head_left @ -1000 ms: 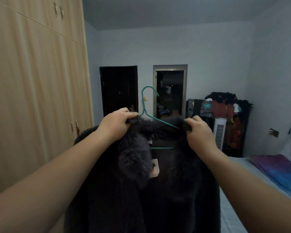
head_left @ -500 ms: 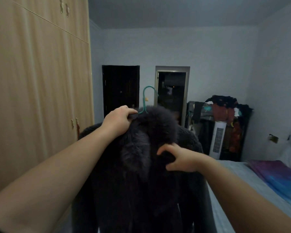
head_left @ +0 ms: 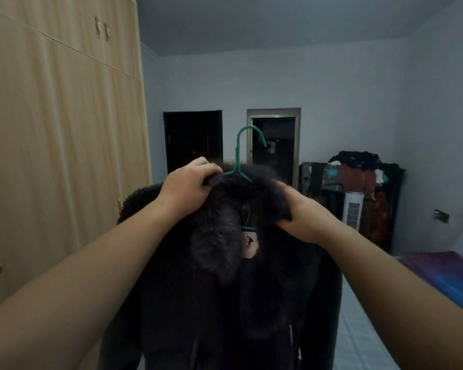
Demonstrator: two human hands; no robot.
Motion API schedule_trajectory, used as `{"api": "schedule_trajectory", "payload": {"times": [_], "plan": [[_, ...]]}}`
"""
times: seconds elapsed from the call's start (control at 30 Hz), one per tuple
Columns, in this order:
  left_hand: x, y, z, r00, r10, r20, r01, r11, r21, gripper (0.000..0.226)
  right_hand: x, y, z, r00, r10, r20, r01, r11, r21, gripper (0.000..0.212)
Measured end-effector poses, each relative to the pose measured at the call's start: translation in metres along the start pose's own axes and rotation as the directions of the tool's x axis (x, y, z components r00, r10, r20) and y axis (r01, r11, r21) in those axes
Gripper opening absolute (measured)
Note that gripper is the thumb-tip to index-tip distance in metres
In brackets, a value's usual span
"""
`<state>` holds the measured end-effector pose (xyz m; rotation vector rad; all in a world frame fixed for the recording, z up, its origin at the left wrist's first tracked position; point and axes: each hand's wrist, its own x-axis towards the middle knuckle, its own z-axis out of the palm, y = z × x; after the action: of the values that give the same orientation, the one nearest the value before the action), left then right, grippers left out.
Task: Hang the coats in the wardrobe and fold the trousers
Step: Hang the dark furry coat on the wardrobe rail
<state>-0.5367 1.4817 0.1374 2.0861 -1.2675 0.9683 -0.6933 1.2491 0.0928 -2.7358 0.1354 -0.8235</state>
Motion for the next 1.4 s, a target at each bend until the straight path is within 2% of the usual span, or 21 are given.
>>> {"api": "schedule_trajectory", "payload": {"times": [0.1,0.23,0.33,0.37,0.43,0.5,0.6,0.67,0.77,0.83,0.9,1.0,1.07,1.1,1.2,1.27,1.3,1.37,1.4], "plan": [[-0.004,0.000,-0.005,0.998,0.049,-0.031,-0.051,0.996,-0.076,0.023,0.000,0.003,0.003,0.999,0.028,-0.034,-0.030,0.998,-0.056,0.069],[0.003,0.008,-0.017,0.992,0.125,-0.028,-0.127,0.982,-0.138,0.037,0.003,0.003,0.001,0.993,0.081,-0.090,-0.091,0.990,-0.109,0.064],[0.010,0.013,-0.029,0.995,-0.017,-0.102,0.000,0.986,-0.166,0.044,0.010,-0.009,-0.003,1.000,0.030,-0.003,-0.030,0.992,-0.123,0.057],[0.012,0.013,-0.031,0.993,-0.082,-0.088,0.065,0.982,-0.175,0.044,0.013,-0.013,-0.004,1.000,-0.011,0.016,0.013,0.994,-0.113,0.057],[0.010,0.016,-0.038,0.981,-0.184,0.053,0.191,0.966,-0.172,0.034,0.016,-0.019,-0.003,0.996,-0.086,-0.022,0.084,0.992,-0.090,0.055],[-0.001,0.017,-0.045,0.938,-0.250,0.239,0.280,0.955,-0.101,0.022,0.016,-0.017,0.000,0.988,-0.113,-0.105,0.104,0.991,-0.090,0.051],[-0.023,0.020,-0.065,0.818,-0.372,0.439,0.404,0.915,0.022,0.047,0.014,-0.011,0.013,0.976,-0.109,-0.187,0.097,0.993,-0.073,0.050],[-0.029,0.023,-0.085,0.763,-0.402,0.506,0.397,0.909,0.124,0.044,0.014,-0.019,0.025,0.971,-0.156,-0.183,0.153,0.988,-0.031,0.049],[-0.025,0.035,-0.119,0.688,-0.468,0.554,0.354,0.883,0.307,0.025,0.020,-0.044,0.042,0.946,-0.259,-0.193,0.270,0.962,0.032,0.051],[-0.025,0.041,-0.143,0.686,-0.480,0.548,0.347,0.877,0.333,0.024,0.022,-0.064,0.048,0.928,-0.308,-0.212,0.334,0.937,0.102,0.054],[-0.034,0.045,-0.169,0.678,-0.493,0.545,0.411,0.869,0.275,0.027,0.020,-0.089,0.052,0.911,-0.337,-0.237,0.385,0.900,0.203,0.054],[-0.060,0.050,-0.204,0.609,-0.561,0.561,0.550,0.808,0.212,0.025,0.018,-0.134,0.057,0.903,-0.342,-0.259,0.420,0.829,0.370,0.051],[-0.081,0.049,-0.223,0.623,-0.587,0.517,0.590,0.786,0.182,0.023,0.019,-0.167,0.066,0.904,-0.353,-0.243,0.425,0.806,0.411,0.054],[-0.093,0.048,-0.233,0.641,-0.606,0.471,0.597,0.779,0.192,0.023,0.020,-0.184,0.072,0.905,-0.359,-0.228,0.422,0.824,0.378,0.056],[-0.135,0.039,-0.267,0.658,-0.684,0.315,0.617,0.729,0.297,0.023,0.007,-0.248,0.094,0.943,-0.306,-0.132,0.332,0.897,0.291,0.064],[-0.168,0.033,-0.294,0.613,-0.754,0.236,0.677,0.655,0.335,0.027,-0.014,-0.295,0.109,0.967,-0.246,-0.066,0.250,0.871,0.422,0.069],[-0.184,0.030,-0.309,0.588,-0.785,0.197,0.708,0.617,0.345,0.030,-0.028,-0.318,0.116,0.974,-0.225,-0.024,0.203,0.823,0.531,0.071],[-0.219,0.026,-0.339,0.558,-0.819,0.131,0.748,0.565,0.347,0.034,-0.056,-0.360,0.130,0.976,-0.207,0.075,0.081,0.655,0.751,0.078],[-0.237,0.025,-0.355,0.553,-0.826,0.105,0.762,0.553,0.337,0.031,-0.069,-0.380,0.136,0.966,-0.217,0.140,0.018,0.596,0.802,0.083]]}}
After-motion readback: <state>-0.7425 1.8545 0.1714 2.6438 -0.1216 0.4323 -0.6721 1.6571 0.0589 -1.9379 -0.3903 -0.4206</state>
